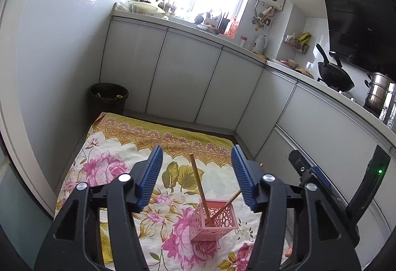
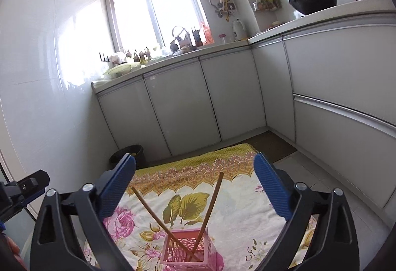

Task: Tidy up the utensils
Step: 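Open the right tool to drop its chopstick into the pink holder, then lower the left tool to the chopstick pile and grasp another wooden chopstick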

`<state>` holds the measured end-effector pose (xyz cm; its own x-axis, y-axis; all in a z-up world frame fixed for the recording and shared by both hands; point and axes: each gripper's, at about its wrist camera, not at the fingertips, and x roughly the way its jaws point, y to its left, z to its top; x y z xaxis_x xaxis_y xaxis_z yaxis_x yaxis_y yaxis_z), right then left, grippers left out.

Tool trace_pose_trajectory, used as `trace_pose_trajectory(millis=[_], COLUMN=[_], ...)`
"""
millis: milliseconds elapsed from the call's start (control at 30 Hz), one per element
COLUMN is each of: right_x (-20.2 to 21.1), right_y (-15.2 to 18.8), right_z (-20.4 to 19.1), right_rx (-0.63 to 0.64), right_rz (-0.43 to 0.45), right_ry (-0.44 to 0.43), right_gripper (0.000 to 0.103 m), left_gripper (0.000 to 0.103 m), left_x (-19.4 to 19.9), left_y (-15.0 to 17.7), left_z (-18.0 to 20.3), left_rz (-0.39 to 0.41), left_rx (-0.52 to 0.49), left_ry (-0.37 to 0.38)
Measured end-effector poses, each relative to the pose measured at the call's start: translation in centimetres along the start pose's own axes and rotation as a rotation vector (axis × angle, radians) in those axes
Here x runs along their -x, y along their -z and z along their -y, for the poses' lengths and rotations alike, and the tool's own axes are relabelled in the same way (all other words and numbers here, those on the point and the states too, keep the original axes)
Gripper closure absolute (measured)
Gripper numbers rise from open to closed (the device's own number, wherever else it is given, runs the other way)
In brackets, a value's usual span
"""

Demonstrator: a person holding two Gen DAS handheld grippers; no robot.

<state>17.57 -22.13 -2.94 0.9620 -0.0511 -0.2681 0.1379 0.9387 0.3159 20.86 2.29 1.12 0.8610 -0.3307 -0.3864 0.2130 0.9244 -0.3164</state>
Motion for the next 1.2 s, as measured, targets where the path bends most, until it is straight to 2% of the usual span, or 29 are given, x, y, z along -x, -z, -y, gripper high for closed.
trace_pose_trajectory(millis=[33, 67, 133, 200, 400, 700, 833, 933, 1033, 1200], right_x=[0.4, 0.7, 1.2, 2.0, 5.4, 12.8, 15.7, 17.3, 17.1, 16.7], right_y=[-0.2, -0.4, -0.6, -0.5, 0.4, 4.8, 6.9, 9.0, 10.6, 11.8], right_z=[0.2, 0.4, 0.9, 1.5, 4.0, 9.9, 12.1, 14.1, 16.1, 18.6], right_rx=[-0.005, -0.004, -0.002, -0.010, -0.037, -0.068, -0.074, -0.121, -0.140, -0.223], right_rz=[0.006, 0.000, -0.020, -0.034, -0.084, -0.171, -0.192, -0.221, -0.295, -0.378], right_ry=[0.014, 0.029, 0.063, 0.088, 0.153, 0.231, 0.271, 0.290, 0.322, 0.308], right_gripper=[0.007, 0.007, 0.007, 0.007, 0.007, 0.007, 0.007, 0.007, 0.007, 0.007], left_gripper=[0.029, 0.024, 0.007, 0.007, 0.007, 0.007, 0.007, 0.007, 0.007, 0.007], left_x=[0.3, 0.6, 1.3, 1.8, 2.1, 2.7, 1.9, 0.9, -0.1, -2.7], left_y=[0.1, 0.1, 0.1, 0.1, 0.7, 3.2, 5.3, 7.5, 9.9, 12.8], left_z=[0.1, 0.3, 0.6, 1.0, 2.3, 5.2, 7.3, 9.2, 10.5, 12.6], left_rz=[0.012, 0.026, 0.053, 0.063, 0.014, -0.087, -0.192, -0.306, -0.398, -0.554], left_rx=[-0.004, -0.005, -0.003, -0.017, -0.088, -0.237, -0.341, -0.442, -0.512, -0.603], left_ry=[-0.002, -0.004, -0.004, 0.002, 0.015, 0.072, 0.132, 0.186, 0.220, 0.251])
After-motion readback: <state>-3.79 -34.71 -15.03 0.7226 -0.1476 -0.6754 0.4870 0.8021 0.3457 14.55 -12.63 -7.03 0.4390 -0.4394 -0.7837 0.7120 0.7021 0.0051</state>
